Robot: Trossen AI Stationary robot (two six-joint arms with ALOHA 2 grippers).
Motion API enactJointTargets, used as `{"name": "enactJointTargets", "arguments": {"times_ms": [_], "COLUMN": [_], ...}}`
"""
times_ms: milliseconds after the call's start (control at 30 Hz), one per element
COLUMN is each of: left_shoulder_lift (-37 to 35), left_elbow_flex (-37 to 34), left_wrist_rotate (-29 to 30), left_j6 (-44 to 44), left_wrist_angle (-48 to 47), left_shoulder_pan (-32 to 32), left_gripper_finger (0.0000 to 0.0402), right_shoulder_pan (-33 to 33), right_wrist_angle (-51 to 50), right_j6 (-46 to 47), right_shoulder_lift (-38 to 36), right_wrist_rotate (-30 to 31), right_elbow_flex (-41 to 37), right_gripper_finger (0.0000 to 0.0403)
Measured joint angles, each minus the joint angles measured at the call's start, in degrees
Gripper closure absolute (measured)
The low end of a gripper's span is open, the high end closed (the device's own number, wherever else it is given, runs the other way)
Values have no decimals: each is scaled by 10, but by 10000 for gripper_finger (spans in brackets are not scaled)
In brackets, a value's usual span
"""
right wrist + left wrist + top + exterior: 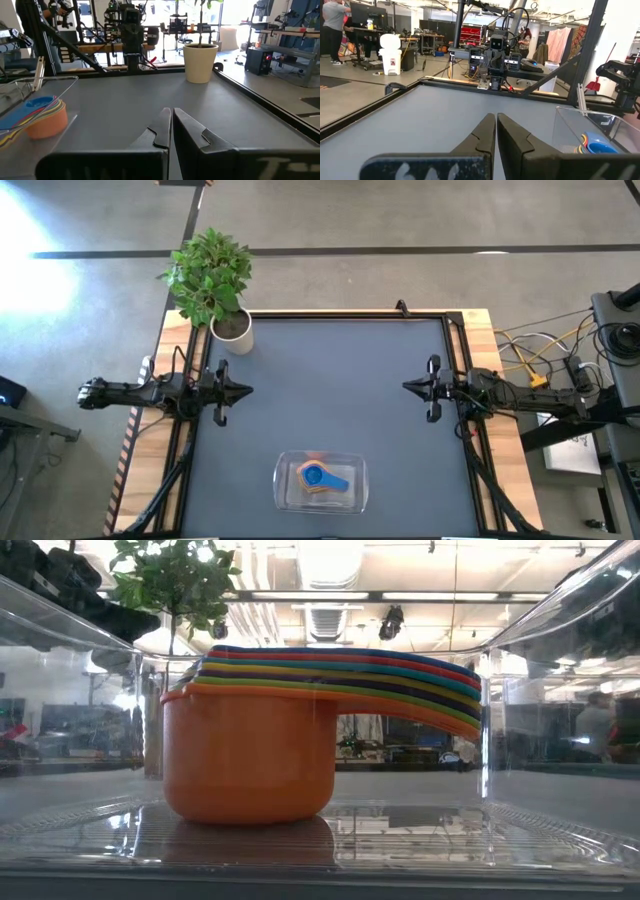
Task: Nest measuring cups in basket
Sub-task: Return to Home Position
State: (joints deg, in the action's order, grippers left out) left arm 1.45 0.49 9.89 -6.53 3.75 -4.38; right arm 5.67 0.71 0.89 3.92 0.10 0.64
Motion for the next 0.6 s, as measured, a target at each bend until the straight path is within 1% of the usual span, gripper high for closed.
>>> {"name": "enactJointTargets", "arguments": {"times_ms": [600], "left_shoulder_lift": [0], "left_elbow_flex": [0], "left_wrist_rotate": [0], "left_j6": [0], "left_wrist_angle": [0], "left_shoulder_pan": [0], "left_gripper_finger": [402], "right_shoulder_pan": [0], "right_wrist_angle": [0], "right_j6": [0], "right_shoulder_lift": [0], "right_wrist_rotate": [0], "right_elbow_flex": [0], "right_gripper_finger": [394]}}
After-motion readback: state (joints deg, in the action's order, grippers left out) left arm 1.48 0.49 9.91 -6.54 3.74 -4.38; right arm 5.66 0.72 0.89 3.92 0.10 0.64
